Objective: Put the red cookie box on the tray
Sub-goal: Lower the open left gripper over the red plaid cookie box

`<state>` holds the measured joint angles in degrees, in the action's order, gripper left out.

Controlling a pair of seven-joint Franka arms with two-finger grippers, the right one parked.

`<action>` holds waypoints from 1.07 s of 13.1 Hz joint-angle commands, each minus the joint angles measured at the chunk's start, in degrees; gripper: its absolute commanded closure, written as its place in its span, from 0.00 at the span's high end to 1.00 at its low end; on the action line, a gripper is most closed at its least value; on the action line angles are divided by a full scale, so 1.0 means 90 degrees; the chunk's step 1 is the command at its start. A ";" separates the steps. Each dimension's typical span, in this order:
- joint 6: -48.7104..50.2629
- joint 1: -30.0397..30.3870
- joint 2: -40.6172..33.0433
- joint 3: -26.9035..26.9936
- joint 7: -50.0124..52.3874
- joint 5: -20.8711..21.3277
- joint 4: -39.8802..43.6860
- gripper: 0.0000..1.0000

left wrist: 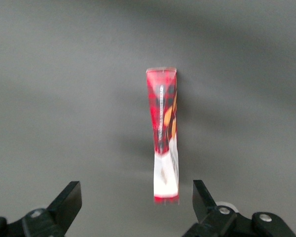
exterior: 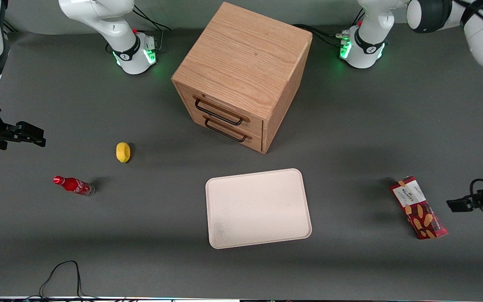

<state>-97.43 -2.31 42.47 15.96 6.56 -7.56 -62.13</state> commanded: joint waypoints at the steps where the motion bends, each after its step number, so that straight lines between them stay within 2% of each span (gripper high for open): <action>1: -0.0618 -0.0046 0.0182 0.0004 -0.0055 -0.0272 -0.0410 1.00; 4: -0.0922 -0.0056 0.0505 0.0004 -0.0239 -0.0380 -0.0596 1.00; 6: -0.0942 -0.0076 0.0671 0.0013 -0.0260 -0.0672 -0.0655 1.00; 14: -0.1352 -0.0105 0.0867 0.0013 -0.0260 -0.0693 -0.0968 1.00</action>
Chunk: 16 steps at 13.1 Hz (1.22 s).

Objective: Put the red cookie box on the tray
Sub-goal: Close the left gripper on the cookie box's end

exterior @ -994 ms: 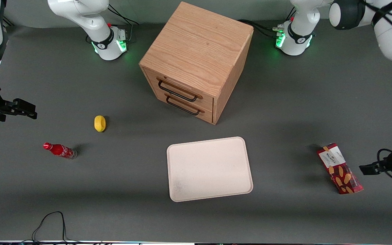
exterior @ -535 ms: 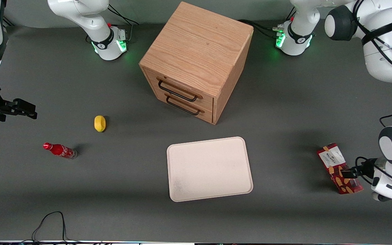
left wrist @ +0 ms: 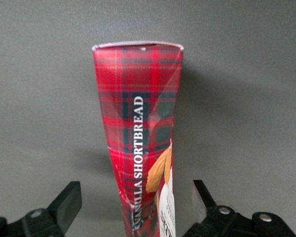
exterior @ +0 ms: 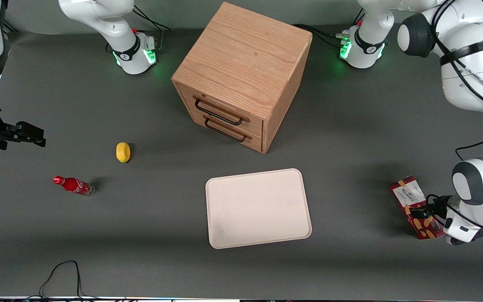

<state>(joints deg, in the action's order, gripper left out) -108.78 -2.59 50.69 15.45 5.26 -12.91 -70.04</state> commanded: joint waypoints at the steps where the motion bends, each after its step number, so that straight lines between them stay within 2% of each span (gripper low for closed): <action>1: -0.0101 -0.0074 -0.0037 0.0071 -0.0115 -0.0099 -0.0088 0.99; 2: -0.0092 -0.0084 -0.0027 0.0061 -0.0048 -0.0099 -0.0088 0.93; 3: -0.0091 -0.0122 -0.0027 0.0061 -0.0134 -0.0050 -0.0088 0.28; 4: -0.0062 -0.0191 -0.0037 0.0071 -0.0096 -0.0030 -0.0079 0.00; 16: 0.0084 -0.0260 -0.0115 0.0100 -0.0446 -0.0001 -0.0079 0.00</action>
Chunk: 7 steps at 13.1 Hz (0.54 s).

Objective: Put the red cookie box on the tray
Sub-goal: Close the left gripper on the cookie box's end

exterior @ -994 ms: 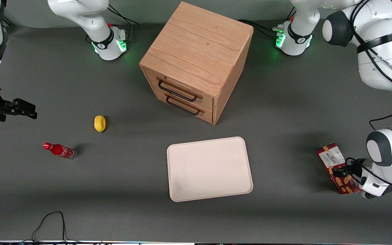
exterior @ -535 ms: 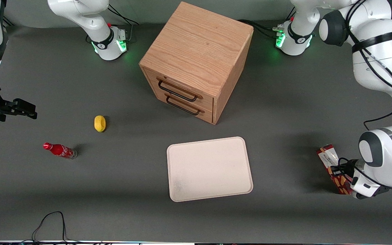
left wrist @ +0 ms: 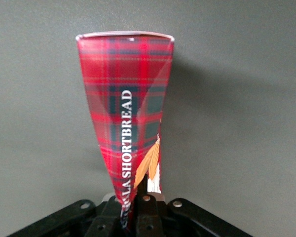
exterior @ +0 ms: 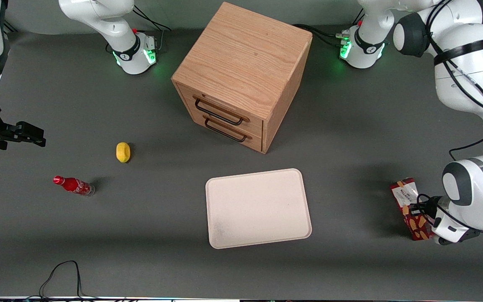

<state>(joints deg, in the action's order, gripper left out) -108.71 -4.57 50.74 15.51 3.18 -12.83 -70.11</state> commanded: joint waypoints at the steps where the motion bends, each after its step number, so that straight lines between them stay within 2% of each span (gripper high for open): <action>1: 0.0289 -0.0029 -0.0150 0.0132 -0.0304 -0.0010 -0.0042 0.00; 5: 0.1519 -0.0165 -0.1220 0.0259 -0.0324 0.0175 -0.0013 0.00; 7: 0.2406 -0.0340 -0.1923 0.0259 -0.0178 0.0545 -0.0013 0.00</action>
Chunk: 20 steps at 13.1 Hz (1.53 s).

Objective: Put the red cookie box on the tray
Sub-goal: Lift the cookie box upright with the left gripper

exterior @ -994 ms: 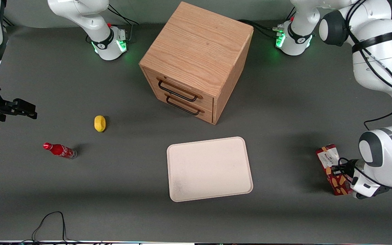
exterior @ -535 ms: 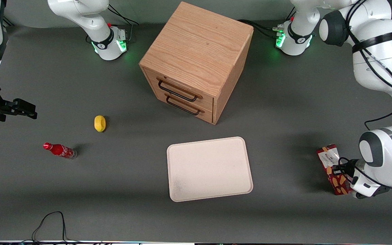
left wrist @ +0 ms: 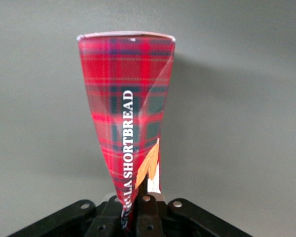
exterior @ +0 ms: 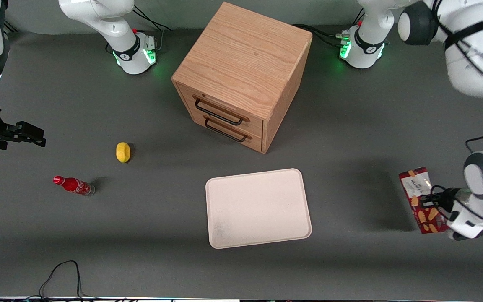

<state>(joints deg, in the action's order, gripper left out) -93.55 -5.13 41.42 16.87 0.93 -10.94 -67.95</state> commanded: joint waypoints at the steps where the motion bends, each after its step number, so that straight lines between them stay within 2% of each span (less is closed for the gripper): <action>1: 0.1103 -0.0298 -0.1210 0.0079 0.0188 0.0424 -0.0234 0.00; 5: 0.1741 -0.0221 -0.2150 -0.0106 0.0219 0.0434 -0.0243 0.00; 10: 0.1752 -0.0133 -0.2210 -0.0321 0.0257 0.0522 -0.0243 0.00; 12: 0.1732 -0.0133 -0.2210 -0.0671 0.0616 0.0522 -0.0243 0.00; 15: 0.1576 -0.0152 -0.2045 -0.1617 0.1875 0.0493 -0.0058 0.00; 17: 0.1187 -0.0152 -0.1665 -0.2272 0.2472 0.0513 0.0224 0.00; 20: 0.0611 -0.0269 -0.0904 -0.2917 0.2903 0.0571 0.0712 0.00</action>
<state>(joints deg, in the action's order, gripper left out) -86.84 -7.40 27.46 -6.39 24.53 -7.00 -67.71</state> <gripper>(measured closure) 0.960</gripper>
